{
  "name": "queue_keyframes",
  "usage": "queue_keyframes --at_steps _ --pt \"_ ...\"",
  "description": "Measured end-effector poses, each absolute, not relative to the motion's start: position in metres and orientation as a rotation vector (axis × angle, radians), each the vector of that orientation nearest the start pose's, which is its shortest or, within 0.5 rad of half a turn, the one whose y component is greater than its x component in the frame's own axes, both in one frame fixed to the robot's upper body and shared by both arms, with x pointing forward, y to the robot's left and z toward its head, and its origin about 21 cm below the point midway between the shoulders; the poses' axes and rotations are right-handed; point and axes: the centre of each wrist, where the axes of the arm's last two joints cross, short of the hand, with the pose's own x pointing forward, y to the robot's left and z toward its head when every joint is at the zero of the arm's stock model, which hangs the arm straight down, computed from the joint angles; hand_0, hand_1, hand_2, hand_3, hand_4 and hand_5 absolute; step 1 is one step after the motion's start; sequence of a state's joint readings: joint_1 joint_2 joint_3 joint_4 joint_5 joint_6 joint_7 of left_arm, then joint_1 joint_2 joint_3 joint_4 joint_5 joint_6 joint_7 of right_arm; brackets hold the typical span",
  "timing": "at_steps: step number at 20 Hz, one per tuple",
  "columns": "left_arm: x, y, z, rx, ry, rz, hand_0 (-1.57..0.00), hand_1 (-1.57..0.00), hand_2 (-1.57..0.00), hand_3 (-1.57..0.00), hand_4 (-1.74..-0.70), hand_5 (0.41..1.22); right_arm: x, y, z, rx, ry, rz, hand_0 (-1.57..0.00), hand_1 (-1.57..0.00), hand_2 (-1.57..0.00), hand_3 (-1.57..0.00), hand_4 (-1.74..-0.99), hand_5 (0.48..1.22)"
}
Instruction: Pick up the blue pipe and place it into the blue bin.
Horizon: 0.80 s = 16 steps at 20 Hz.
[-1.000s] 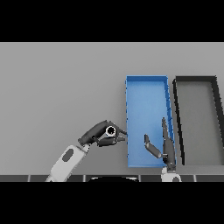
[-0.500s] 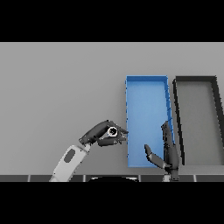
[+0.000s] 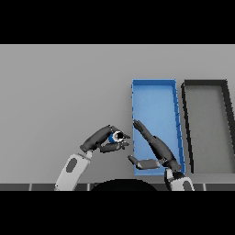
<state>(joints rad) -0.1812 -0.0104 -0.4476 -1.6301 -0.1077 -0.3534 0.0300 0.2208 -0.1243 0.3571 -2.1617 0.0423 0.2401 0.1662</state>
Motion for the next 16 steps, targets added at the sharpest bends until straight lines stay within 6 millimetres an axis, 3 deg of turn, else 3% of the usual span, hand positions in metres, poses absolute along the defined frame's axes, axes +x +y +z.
queue_keyframes --at_steps 4,7,11,14,15,16 --pt "0.251 0.102 0.052 -0.579 -1.655 -0.832 -1.57 -1.57 -1.57 -1.44 -1.73 1.221 0.189 -0.169 0.122 0.325 -1.740 0.641 0.00 0.00 0.00 0.00 -1.307 0.497" --pt "0.250 0.101 0.053 -0.612 -1.672 -0.839 -1.57 -1.57 -1.57 -1.51 -1.59 1.221 0.202 -0.150 0.133 0.354 -1.741 0.740 0.00 0.00 0.00 0.00 -1.256 0.517" --pt "0.257 0.102 0.052 -0.612 -1.654 -0.844 -1.57 -1.57 -1.57 -1.54 -1.51 1.221 0.213 -0.129 0.156 0.389 -1.794 0.811 0.00 0.00 0.00 0.00 -1.218 0.509" --pt "0.256 0.104 0.051 -0.629 -1.662 -0.838 -1.57 -1.57 -1.57 -1.56 -1.47 1.221 0.223 -0.117 0.160 0.397 -1.755 0.831 0.00 0.00 -0.01 0.00 -1.210 0.498" --pt "0.258 0.101 0.050 -0.629 -1.656 -0.826 -1.57 -1.57 -1.57 -1.56 -1.52 1.221 0.228 -0.113 0.161 0.411 -1.748 0.838 -0.02 -0.03 -0.05 -0.03 -1.236 0.493" --pt "0.257 0.103 0.051 -0.633 -1.653 -0.813 -1.57 -1.57 -1.57 -1.28 -1.57 1.221 0.230 -0.111 0.163 0.417 -1.743 0.857 -0.11 -0.14 -0.16 -0.12 -1.291 0.483"
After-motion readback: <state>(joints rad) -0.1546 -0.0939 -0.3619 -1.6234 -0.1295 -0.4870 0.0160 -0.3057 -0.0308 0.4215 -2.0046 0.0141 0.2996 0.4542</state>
